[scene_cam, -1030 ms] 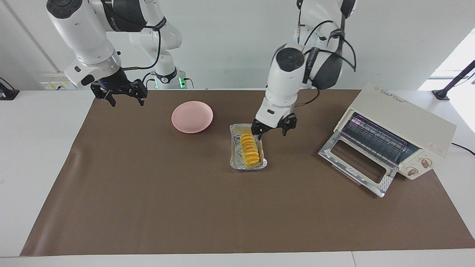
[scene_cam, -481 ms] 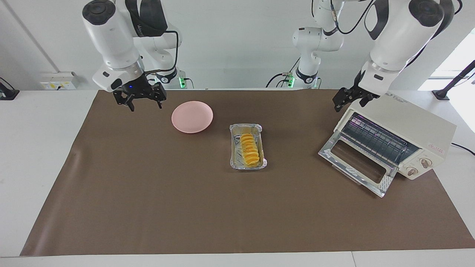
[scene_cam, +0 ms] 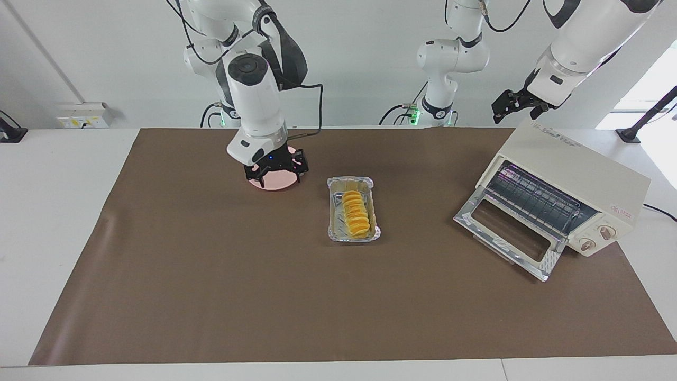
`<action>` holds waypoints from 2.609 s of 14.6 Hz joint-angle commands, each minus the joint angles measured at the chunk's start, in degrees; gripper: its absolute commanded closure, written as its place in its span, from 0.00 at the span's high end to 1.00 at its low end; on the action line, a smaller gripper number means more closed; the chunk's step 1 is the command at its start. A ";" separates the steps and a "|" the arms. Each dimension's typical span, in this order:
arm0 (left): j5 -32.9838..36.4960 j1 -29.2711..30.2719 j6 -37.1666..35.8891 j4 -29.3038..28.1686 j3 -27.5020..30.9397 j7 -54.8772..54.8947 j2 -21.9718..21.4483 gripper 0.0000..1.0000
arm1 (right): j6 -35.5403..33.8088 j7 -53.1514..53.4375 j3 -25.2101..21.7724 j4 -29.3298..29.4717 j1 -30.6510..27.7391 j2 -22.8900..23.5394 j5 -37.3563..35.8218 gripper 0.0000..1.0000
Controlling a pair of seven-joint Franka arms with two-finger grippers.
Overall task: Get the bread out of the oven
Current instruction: 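Set the tray down with the left gripper while the right gripper reaches it, then slide the foil tray with the right gripper toward the pink plate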
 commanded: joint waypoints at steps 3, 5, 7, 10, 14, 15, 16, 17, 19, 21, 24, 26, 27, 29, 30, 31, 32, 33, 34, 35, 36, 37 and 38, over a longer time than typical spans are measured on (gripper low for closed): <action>0.21 0.87 6.74 -4.20 -0.91 1.40 -2.90 1.00 | 3.91 7.24 -0.22 1.00 4.11 4.99 2.50 1.00; 0.38 0.96 6.41 -3.85 -0.82 5.77 -2.81 1.00 | 6.36 12.52 -0.22 2.15 5.08 7.54 4.96 1.00; 0.38 1.14 7.01 -4.29 -0.82 7.11 -2.81 1.00 | 8.91 13.42 -0.22 2.33 6.30 9.82 5.93 1.00; 0.47 1.14 6.75 -5.25 -0.82 7.03 -2.99 1.00 | 12.08 16.22 -0.22 1.45 7.37 12.56 6.46 1.00; 0.38 1.14 6.49 -6.49 -0.73 6.41 -3.60 1.00 | 16.03 16.85 -0.22 -2.58 7.46 12.65 14.61 0.95; 0.47 1.14 6.49 -6.49 -0.73 6.32 -3.60 1.00 | 16.30 16.67 -0.22 -3.47 7.46 12.47 15.25 0.92; 0.38 1.14 6.75 -6.14 -0.73 6.32 -3.52 1.00 | 16.31 16.76 -0.22 -4.00 7.46 12.30 15.25 0.85; 0.47 1.14 6.92 -6.13 -0.73 6.32 -3.51 1.00 | 16.31 16.76 -0.22 -4.35 7.46 12.21 15.34 0.75; 0.47 1.14 6.84 -6.13 -0.64 6.32 -3.60 1.00 | 16.57 17.20 -0.22 -5.67 7.89 11.69 15.34 0.39; 0.47 1.14 6.93 -6.13 -0.64 6.41 -3.60 1.00 | 18.06 17.29 -0.22 -6.98 8.25 11.42 15.34 0.00; 0.38 1.14 6.84 -6.13 -0.64 6.32 -3.60 1.00 | 17.98 17.37 -0.22 -6.99 8.25 11.24 15.34 0.00; 0.47 1.14 6.84 -6.13 -0.64 6.32 -3.60 1.00 | 17.63 16.94 -0.22 -6.47 8.16 10.72 15.34 0.00; 0.38 1.14 6.93 -6.13 -0.64 6.32 -3.52 1.00 | 17.19 16.68 -0.22 -6.11 7.55 10.19 15.34 0.00; 0.47 1.14 6.84 -6.13 -0.64 6.32 -3.60 1.00 | 16.05 16.41 -0.65 -4.89 6.32 8.79 15.25 0.00; 0.47 1.14 6.93 -6.13 -0.64 6.32 -3.60 1.00 | 15.09 15.10 -0.74 -4.10 4.40 8.26 15.17 0.00; 0.38 1.14 6.84 -6.13 -0.64 6.32 -3.60 1.00 | 13.86 11.78 -0.75 -3.57 1.86 7.91 15.16 0.00; 0.47 1.14 6.84 -6.13 -0.64 6.32 -3.60 1.00 | 12.71 7.84 -0.75 -3.21 -0.95 7.64 15.16 0.00; 0.47 1.14 6.84 -6.13 -0.64 6.32 -3.60 1.00 | 11.49 3.53 -0.66 -3.21 -4.20 7.38 15.51 0.00; 0.38 1.14 6.84 -6.13 -0.64 6.32 -3.60 1.00 | 10.25 -0.77 -0.66 -3.30 -7.45 7.29 15.69 0.00; 0.38 1.14 6.93 -6.13 -0.64 6.32 -3.60 1.00 | 9.29 -4.82 -0.66 -3.65 -10.44 7.29 15.78 0.00; 0.38 1.14 6.84 -6.13 -0.64 6.32 -3.60 1.00 | 8.75 -7.73 -0.66 -3.91 -12.91 7.29 15.78 0.00; 0.38 1.14 6.84 -6.13 -0.64 6.32 -3.52 1.00 | 7.79 -10.28 -0.66 -4.26 -15.28 7.29 15.87 0.00; 0.38 1.14 6.84 -6.13 -0.64 6.32 -3.60 1.00 | 6.91 -12.92 -0.66 -5.40 -17.31 7.20 15.87 0.00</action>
